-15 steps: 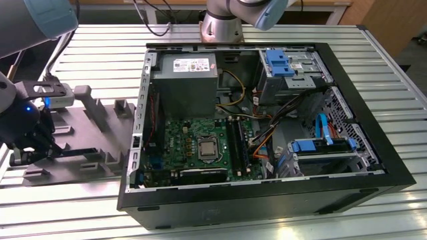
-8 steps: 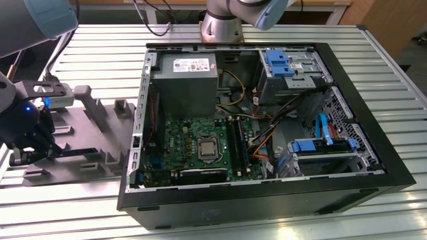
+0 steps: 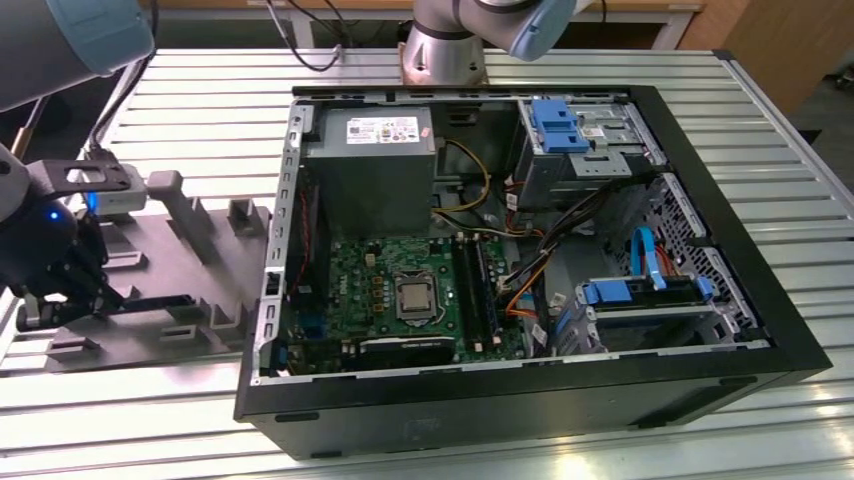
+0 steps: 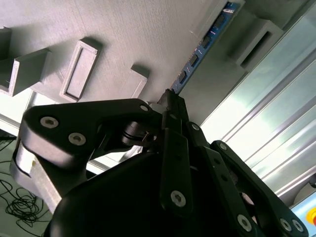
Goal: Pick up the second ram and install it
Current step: 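Pick up the second ram and move it above second insertion slot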
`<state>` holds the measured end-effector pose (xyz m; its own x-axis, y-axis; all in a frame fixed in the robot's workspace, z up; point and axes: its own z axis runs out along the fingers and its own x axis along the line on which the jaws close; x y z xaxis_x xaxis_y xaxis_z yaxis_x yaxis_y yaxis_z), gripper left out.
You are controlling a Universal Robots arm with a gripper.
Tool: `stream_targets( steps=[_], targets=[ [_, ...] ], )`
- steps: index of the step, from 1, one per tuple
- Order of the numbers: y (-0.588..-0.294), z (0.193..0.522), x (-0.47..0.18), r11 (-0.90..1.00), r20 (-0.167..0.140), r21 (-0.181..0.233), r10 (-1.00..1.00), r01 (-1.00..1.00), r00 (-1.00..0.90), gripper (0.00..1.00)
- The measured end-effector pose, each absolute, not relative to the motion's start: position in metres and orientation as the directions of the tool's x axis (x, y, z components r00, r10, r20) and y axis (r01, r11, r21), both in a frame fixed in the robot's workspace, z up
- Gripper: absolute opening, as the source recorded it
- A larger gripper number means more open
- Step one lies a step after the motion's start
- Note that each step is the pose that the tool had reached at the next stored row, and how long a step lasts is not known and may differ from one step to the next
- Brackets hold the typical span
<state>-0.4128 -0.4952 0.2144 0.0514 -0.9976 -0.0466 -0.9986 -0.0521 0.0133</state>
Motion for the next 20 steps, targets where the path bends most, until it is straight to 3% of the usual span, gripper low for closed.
stream_targets(
  steps=[20],
  targets=[
    [-0.495, 0.234, -0.413, -0.052, -0.047, 0.013, -0.998, -0.999, 0.051, 0.11]
  ],
)
